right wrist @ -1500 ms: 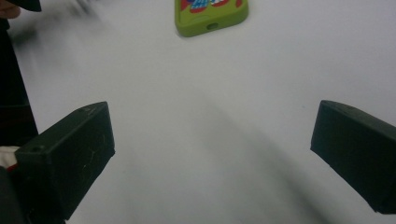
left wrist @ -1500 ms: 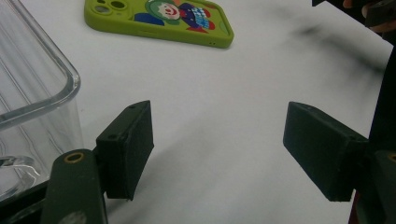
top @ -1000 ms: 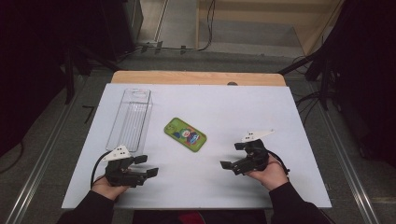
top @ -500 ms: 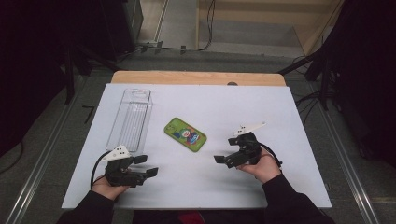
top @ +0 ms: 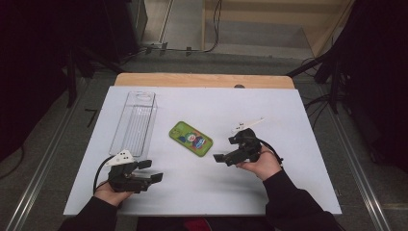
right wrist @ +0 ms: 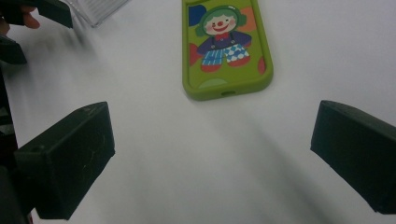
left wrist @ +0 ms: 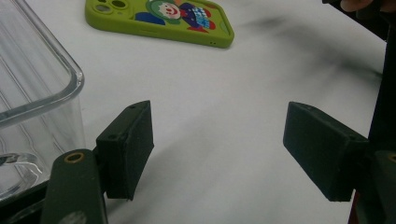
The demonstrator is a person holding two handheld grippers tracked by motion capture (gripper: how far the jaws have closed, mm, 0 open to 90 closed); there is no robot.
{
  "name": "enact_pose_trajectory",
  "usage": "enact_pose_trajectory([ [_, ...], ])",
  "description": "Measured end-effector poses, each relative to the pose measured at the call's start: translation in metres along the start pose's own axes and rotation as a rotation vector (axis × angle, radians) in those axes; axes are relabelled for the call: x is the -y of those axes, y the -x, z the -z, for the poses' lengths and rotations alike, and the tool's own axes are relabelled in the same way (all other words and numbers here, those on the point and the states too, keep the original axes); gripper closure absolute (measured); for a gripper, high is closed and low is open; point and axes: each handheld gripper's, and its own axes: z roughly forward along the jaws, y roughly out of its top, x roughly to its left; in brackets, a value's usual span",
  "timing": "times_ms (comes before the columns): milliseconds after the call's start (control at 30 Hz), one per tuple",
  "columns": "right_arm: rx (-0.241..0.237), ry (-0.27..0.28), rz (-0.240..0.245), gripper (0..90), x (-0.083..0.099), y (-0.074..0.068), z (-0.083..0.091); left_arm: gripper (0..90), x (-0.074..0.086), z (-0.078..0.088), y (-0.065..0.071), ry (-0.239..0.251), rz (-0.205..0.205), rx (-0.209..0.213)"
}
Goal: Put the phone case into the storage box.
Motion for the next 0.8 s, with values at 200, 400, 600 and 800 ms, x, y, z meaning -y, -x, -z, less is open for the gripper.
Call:
enact_pose_trajectory([
  [200,0.003,-0.006,0.008,0.0,-0.009,-0.002,-0.004,24.9,0.000,0.000,0.000,-0.001,-0.001,-0.001],
  [400,0.003,-0.023,0.014,0.0,-0.019,-0.004,-0.009,24.9,0.000,0.000,0.000,-0.001,-0.003,-0.001],
  [600,0.001,-0.027,0.021,0.0,-0.029,-0.006,-0.013,24.9,0.000,0.000,0.000,-0.002,-0.002,-0.001],
  [800,0.004,-0.023,0.031,0.0,-0.038,-0.007,-0.018,24.9,0.000,0.000,0.000,-0.002,-0.001,0.000],
])
